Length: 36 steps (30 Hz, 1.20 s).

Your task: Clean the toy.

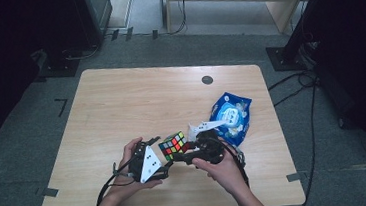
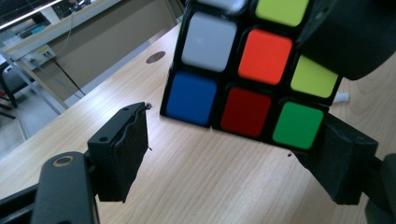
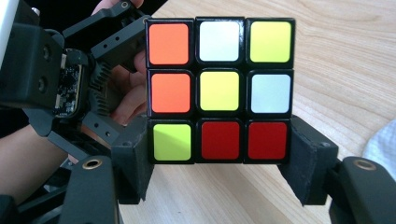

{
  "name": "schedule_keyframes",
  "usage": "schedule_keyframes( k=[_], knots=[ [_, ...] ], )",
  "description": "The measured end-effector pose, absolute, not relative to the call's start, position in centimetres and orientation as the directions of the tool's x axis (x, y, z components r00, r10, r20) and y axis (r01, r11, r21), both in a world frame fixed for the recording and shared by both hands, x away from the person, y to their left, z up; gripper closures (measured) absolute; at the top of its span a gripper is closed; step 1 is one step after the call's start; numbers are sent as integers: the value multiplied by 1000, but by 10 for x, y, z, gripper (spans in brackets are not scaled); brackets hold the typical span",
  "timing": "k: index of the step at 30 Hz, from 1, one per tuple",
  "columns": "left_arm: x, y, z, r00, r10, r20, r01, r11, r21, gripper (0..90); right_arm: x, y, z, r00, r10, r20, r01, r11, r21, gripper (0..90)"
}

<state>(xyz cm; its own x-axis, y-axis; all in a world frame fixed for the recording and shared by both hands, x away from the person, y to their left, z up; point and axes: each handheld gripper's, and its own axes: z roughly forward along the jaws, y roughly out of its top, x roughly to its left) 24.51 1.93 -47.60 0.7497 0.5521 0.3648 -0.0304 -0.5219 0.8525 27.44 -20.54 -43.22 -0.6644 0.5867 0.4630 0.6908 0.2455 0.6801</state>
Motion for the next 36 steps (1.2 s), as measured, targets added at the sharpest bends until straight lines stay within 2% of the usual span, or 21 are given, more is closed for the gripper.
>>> schedule_keyframes(
  k=[2, 4, 10, 12, 14, 19, 22, 25, 28, 32, 36],
  knots=[
    [243, 16, -478, 749, 540, 384, -47, -534, 844, 233, 275, -204, -433, -664, 588, 461, 693, 254, 675, 346],
    [241, 14, -479, 756, 525, 392, -66, -534, 843, 327, 275, -203, -434, -660, 593, 461, 697, 255, 670, 346],
    [241, 13, -482, 759, 541, 363, -44, -513, 857, 340, 275, -201, -439, -649, 602, 465, 699, 232, 676, 343],
    [243, 15, -481, 758, 552, 347, -30, -502, 864, 340, 272, -201, -438, -664, 604, 441, 671, 222, 707, 333],
    [247, 20, -481, 753, 575, 319, -3, -481, 876, 340, 269, -204, -433, -671, 622, 403, 635, 202, 745, 275],
    [256, 32, -482, 735, 627, 256, 65, -442, 895, 340, 268, -217, -424, -673, 628, 391, 584, 126, 802, 276],
    [261, 38, -479, 742, 643, 191, 114, -401, 909, 340, 268, -227, -422, -656, 674, 341, 531, 91, 842, 277],
    [263, 42, -478, 745, 646, 165, 131, -384, 914, 340, 267, -232, -427, -623, 740, 254, 471, 95, 877, 299],
    [264, 45, -477, 748, 648, 145, 138, -365, 921, 340, 270, -233, -441, -585, 796, 155, 435, 147, 889, 319],
    [265, 47, -476, 749, 651, 128, 145, -348, 926, 339, 277, -237, -461, -531, 841, 104, 432, 162, 887, 327],
    [267, 50, -474, 748, 655, 105, 154, -326, 933, 340, 283, -243, -476, -513, 850, 121, 465, 157, 871, 444]
  ],
)
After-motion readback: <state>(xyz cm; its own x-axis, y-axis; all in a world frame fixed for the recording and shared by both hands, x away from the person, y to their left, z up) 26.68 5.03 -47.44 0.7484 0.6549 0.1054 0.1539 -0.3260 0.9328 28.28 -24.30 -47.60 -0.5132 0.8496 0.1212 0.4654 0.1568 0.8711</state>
